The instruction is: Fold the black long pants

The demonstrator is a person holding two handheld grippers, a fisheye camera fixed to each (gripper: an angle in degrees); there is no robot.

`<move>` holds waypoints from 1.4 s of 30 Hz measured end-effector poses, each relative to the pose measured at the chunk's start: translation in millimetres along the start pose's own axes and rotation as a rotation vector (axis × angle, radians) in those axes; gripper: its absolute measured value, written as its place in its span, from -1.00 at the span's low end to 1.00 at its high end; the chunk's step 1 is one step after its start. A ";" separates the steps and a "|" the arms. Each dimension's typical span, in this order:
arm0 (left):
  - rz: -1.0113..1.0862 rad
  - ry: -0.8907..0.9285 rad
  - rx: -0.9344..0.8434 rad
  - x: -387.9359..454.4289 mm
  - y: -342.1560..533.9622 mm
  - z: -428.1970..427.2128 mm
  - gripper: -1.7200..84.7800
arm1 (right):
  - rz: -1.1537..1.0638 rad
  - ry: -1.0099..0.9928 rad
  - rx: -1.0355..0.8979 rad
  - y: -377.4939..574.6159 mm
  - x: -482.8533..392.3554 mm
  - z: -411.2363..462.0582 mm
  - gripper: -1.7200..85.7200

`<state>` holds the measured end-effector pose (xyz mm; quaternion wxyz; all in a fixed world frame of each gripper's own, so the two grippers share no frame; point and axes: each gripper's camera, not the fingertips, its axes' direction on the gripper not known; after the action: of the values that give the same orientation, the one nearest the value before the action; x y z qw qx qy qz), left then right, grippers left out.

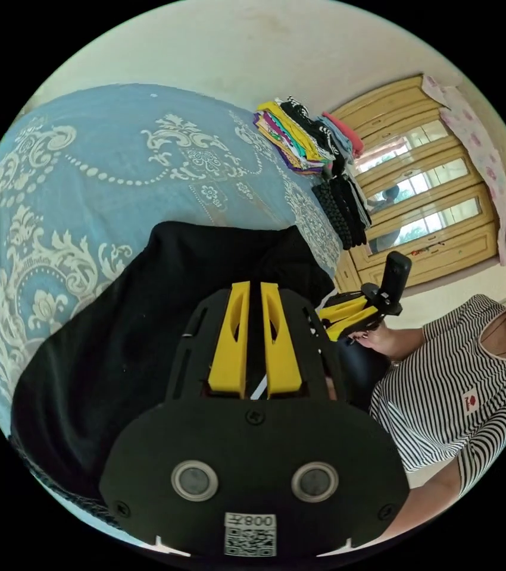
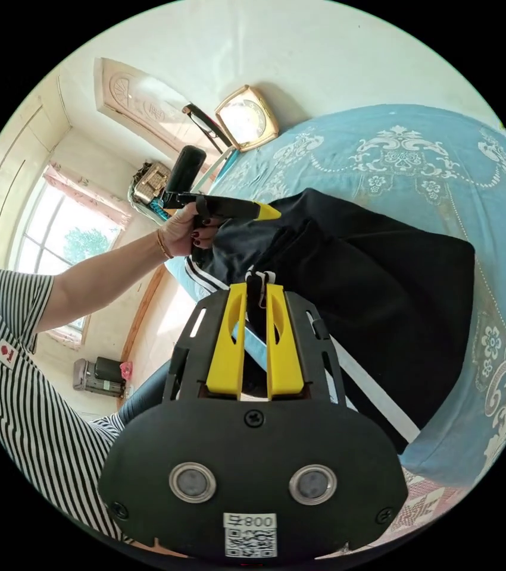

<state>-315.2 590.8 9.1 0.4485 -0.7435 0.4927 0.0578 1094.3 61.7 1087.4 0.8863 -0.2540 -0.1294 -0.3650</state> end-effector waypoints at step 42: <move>-0.255 -0.288 0.013 132.3 138.1 -77.4 -0.83 | -0.214 0.119 -0.396 -187.4 11.6 99.1 -0.83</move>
<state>-384.0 429.2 -99.2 0.5230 -0.7809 0.3256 0.1033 964.5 -4.4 1241.9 0.7814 -0.3858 -0.0289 -0.4896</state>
